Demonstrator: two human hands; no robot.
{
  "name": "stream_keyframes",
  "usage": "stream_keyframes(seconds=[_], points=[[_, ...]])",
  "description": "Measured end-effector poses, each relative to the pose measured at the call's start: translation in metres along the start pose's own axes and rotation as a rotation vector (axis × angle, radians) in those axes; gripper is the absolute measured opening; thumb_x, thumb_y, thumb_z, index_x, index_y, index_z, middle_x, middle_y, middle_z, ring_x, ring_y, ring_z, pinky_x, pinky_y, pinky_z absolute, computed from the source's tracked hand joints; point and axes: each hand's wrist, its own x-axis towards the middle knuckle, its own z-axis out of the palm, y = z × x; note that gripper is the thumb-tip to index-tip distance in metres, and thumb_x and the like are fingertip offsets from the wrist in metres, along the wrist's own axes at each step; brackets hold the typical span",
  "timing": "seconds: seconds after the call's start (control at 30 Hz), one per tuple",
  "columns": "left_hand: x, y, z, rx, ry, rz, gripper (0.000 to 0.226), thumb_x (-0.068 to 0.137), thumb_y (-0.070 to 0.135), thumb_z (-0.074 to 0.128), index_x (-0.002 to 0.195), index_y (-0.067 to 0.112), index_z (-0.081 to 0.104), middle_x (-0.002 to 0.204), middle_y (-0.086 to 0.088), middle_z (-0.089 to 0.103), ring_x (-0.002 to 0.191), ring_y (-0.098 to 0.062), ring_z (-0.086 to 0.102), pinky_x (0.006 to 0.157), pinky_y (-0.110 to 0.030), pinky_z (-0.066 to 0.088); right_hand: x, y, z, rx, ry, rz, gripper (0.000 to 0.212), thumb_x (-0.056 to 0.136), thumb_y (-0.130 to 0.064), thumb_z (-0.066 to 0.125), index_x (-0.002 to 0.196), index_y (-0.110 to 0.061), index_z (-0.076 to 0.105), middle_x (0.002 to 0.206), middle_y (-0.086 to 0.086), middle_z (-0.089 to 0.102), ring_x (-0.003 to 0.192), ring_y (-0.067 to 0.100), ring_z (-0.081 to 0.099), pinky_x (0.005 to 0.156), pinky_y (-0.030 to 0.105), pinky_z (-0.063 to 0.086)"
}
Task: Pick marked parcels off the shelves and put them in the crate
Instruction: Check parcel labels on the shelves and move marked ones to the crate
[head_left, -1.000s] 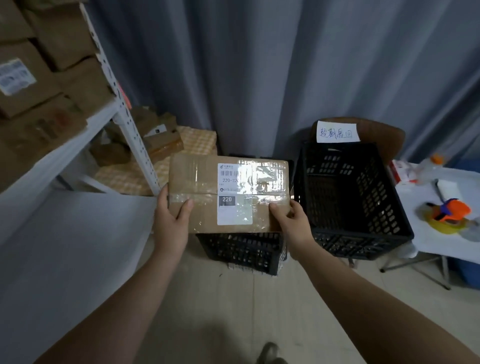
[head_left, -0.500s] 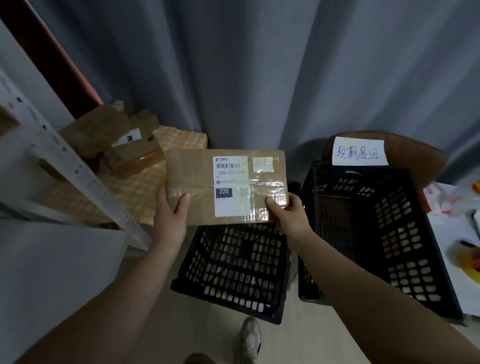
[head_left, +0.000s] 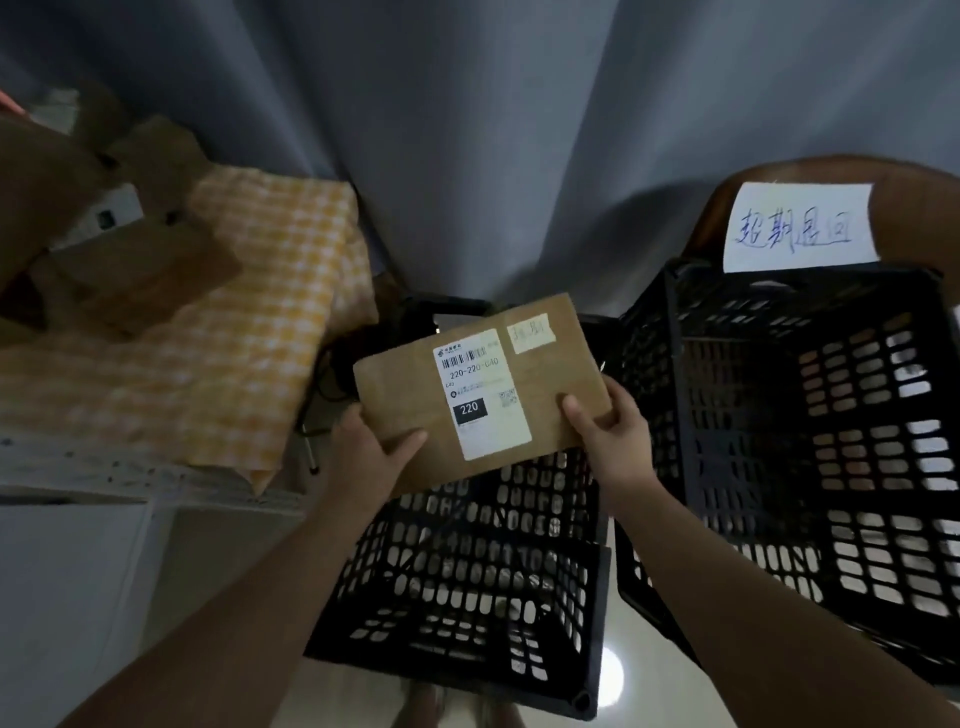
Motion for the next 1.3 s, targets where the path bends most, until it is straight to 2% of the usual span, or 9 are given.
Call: stream_keyframes(seconds=[0.1, 0.23, 0.4, 0.5, 0.63, 0.77, 1.0, 1.13, 1.3], points=[[0.019, 0.000, 0.011, 0.189, -0.040, 0.154, 0.104, 0.072, 0.045, 0.077, 0.150, 0.015, 0.015, 0.153, -0.015, 0.019, 0.138, -0.032, 0.023, 0.109, -0.046, 0.028, 0.034, 0.004, -0.001, -0.081, -0.068, -0.050, 0.046, 0.085, -0.024, 0.071, 0.127, -0.017, 0.055, 0.117, 0.000, 0.062, 0.106, 0.012, 0.059, 0.086, 0.026, 0.051], [0.033, -0.007, 0.030, 0.102, -0.326, 0.173, 0.080, 0.074, 0.045, 0.075, 0.140, 0.025, 0.034, 0.136, 0.000, 0.048, 0.123, -0.020, 0.048, 0.097, -0.044, 0.045, 0.061, 0.011, 0.007, -0.149, -0.170, -0.089, 0.039, 0.086, -0.016, 0.070, 0.122, -0.016, 0.057, 0.114, 0.004, 0.061, 0.103, 0.017, 0.060, 0.080, 0.026, 0.054], [0.027, -0.025, 0.064, -0.030, -0.244, 0.081, 0.066, 0.077, 0.033, 0.076, 0.130, 0.019, 0.039, 0.120, 0.005, 0.054, 0.110, -0.013, 0.052, 0.090, -0.032, 0.048, 0.085, 0.050, 0.035, -0.088, -0.035, 0.001, 0.030, 0.083, -0.025, 0.072, 0.107, -0.028, 0.055, 0.114, 0.003, 0.054, 0.106, 0.024, 0.057, 0.083, 0.042, 0.056], [0.028, -0.035, 0.089, -0.049, -0.237, 0.021, 0.064, 0.080, 0.023, 0.074, 0.128, 0.020, 0.032, 0.107, 0.015, 0.047, 0.105, -0.010, 0.050, 0.079, -0.016, 0.044, 0.096, 0.082, 0.059, -0.093, 0.101, 0.103, 0.051, 0.081, -0.034, 0.073, 0.123, -0.028, 0.045, 0.131, 0.006, 0.047, 0.117, 0.024, 0.051, 0.098, 0.040, 0.047], [0.046, -0.059, 0.125, 0.098, -0.161, 0.027, 0.092, 0.081, 0.033, 0.072, 0.149, 0.025, 0.011, 0.135, -0.007, 0.044, 0.122, -0.026, 0.044, 0.098, -0.048, 0.043, 0.115, 0.127, 0.085, -0.062, 0.112, 0.347, 0.090, 0.068, -0.035, 0.085, 0.138, -0.015, 0.033, 0.131, 0.005, 0.051, 0.116, 0.026, 0.054, 0.097, 0.040, 0.048], [0.080, -0.081, 0.162, 0.178, -0.154, 0.018, 0.086, 0.085, 0.030, 0.067, 0.149, 0.030, 0.010, 0.136, -0.011, 0.039, 0.121, -0.029, 0.041, 0.098, -0.050, 0.040, 0.138, 0.178, 0.102, -0.125, -0.087, 0.394, 0.104, 0.069, -0.010, 0.081, 0.149, -0.030, 0.018, 0.133, 0.005, 0.052, 0.114, 0.027, 0.055, 0.093, 0.050, 0.051], [0.117, -0.124, 0.199, 0.748, -0.473, 0.317, 0.100, 0.081, 0.057, 0.061, 0.151, 0.023, -0.001, 0.153, -0.017, -0.024, 0.143, -0.037, -0.014, 0.117, -0.050, 0.004, 0.170, 0.226, 0.127, -0.445, -0.072, 0.307, 0.062, 0.085, -0.019, 0.070, 0.136, -0.008, 0.037, 0.126, 0.012, 0.058, 0.110, 0.029, 0.058, 0.079, 0.033, 0.051], [0.103, -0.151, 0.208, 1.112, -0.654, 0.479, 0.120, 0.070, 0.063, 0.067, 0.149, 0.023, -0.014, 0.151, -0.023, -0.027, 0.140, -0.039, -0.023, 0.111, -0.055, -0.014, 0.169, 0.246, 0.132, -0.470, -0.114, 0.366, 0.047, 0.088, -0.019, 0.066, 0.129, -0.009, 0.045, 0.121, 0.013, 0.060, 0.103, 0.030, 0.060, 0.074, 0.034, 0.052], [0.107, -0.152, 0.209, 1.107, -0.522, 0.489, 0.103, 0.083, 0.041, 0.064, 0.149, 0.026, -0.014, 0.154, -0.025, -0.017, 0.143, -0.043, -0.008, 0.113, -0.061, 0.003, 0.169, 0.246, 0.139, -0.435, -0.108, 0.271, 0.050, 0.088, -0.010, 0.061, 0.135, -0.016, 0.043, 0.121, 0.010, 0.061, 0.099, 0.025, 0.061, 0.074, 0.031, 0.052]])
